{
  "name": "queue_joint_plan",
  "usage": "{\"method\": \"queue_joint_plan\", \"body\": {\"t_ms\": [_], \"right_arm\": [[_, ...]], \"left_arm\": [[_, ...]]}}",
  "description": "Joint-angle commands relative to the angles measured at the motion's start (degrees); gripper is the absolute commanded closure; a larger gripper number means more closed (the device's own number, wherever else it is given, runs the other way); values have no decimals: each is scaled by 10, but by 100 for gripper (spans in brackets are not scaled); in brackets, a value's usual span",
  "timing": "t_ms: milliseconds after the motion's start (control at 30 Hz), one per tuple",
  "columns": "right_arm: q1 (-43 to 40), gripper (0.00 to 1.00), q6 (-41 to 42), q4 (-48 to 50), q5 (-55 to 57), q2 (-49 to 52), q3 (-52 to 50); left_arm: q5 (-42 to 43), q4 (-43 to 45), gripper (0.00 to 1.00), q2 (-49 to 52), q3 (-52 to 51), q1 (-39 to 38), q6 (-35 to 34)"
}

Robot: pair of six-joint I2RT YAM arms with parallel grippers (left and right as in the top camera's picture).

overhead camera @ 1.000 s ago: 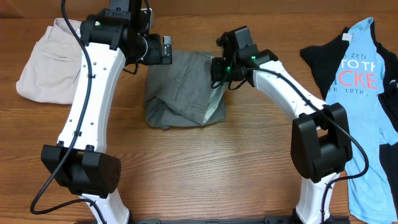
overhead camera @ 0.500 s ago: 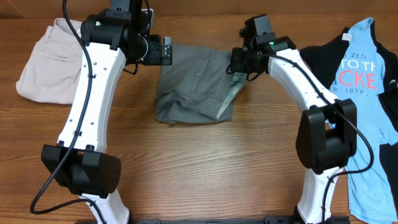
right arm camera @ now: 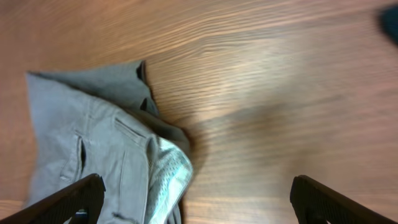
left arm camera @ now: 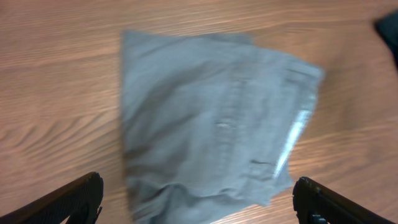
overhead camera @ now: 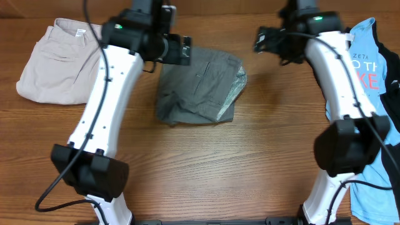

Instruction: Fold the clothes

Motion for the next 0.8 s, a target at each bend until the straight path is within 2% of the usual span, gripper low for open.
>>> {"method": "queue_joint_plan", "body": {"t_ms": [0,167,267,500,667,767], "right_arm": [[-83,0,27,-29,-42,-17,14],[-169,0,25,-57,-89,-17,14],[-192,0,6,-68,-89,-17,14],[-198,0,-8,-74,-84,-17,13],[-198,0,-8,-75,-84,-17,13],[-198,0,-8,-75,-84,-17,13]], "left_arm": [[-2,30,0,41,-3,-66,21],[-1,78,0,117,-3,-122,19],[-1,101,0,162,-3,-143,4],[-1,134,0,242,-3,-181,3],[-69,113,0,272,-3,-186,4],[-82,98,0,278,-3,-186,6]]}}
